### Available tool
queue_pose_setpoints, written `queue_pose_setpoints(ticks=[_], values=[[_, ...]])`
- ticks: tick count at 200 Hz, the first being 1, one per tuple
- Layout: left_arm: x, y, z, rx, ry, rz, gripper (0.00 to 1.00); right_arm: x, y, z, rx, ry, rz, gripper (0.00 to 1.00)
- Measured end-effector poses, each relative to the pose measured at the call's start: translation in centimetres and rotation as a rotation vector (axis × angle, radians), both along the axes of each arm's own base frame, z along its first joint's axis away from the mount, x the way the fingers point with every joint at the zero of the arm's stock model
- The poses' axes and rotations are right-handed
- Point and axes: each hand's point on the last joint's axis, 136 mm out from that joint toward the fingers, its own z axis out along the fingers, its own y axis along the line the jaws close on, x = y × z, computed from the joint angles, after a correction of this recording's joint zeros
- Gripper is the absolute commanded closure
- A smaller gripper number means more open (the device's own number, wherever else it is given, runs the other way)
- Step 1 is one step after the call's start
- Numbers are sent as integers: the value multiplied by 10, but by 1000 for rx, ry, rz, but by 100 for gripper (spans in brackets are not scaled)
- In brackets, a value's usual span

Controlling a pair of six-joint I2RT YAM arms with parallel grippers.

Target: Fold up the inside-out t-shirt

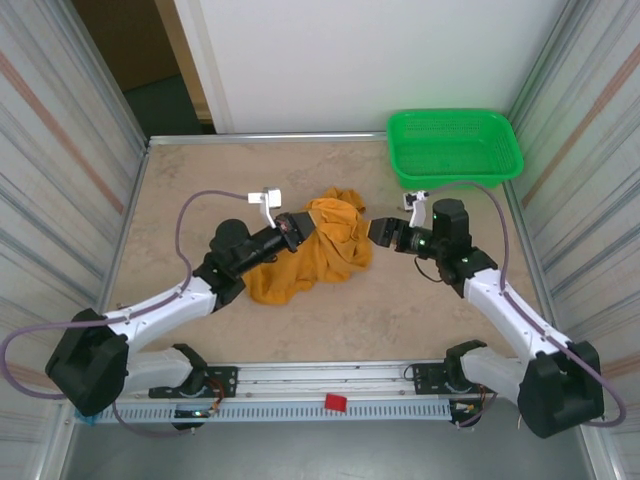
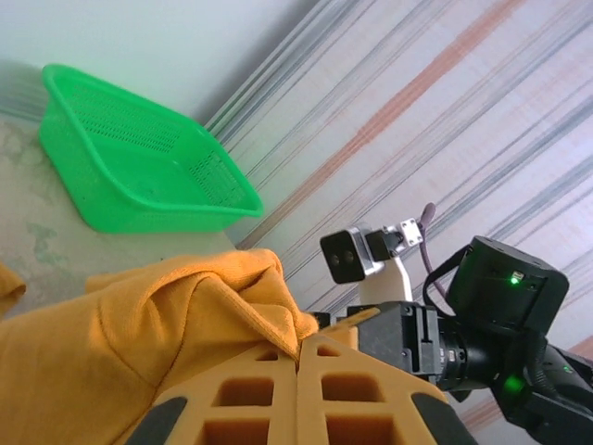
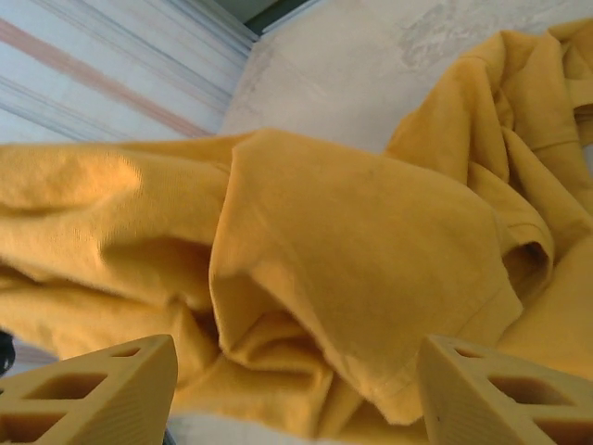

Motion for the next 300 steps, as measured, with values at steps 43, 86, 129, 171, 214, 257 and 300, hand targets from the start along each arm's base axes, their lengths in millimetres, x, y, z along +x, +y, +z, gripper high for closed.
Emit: queue_pose_setpoints(ticks=[43,86,129,171,214,257,300], values=[[-17,-9,-2,30,-46,-164,100,-16,21,51,-43,-140,107,27],[-29,-17,7,36,-78,-266,100,-14,62,48,-103,-158,238,34],[-30,-17,3,56,-64,-278,100,-7,72,18,-139,-93,273,100],[-20,-5,-5,80,-41,-226,100,-6,49,33,-64,-111,250,100],[0,21,-40,133,40,-90,52,-36,43,92,76,-244,335,100],[-6,32,-40,212,19,-32,46,-47,49,108,143,-267,405,100],[-54,-1,9,340,-202,-75,45,-36,50,96,135,-215,375,100]])
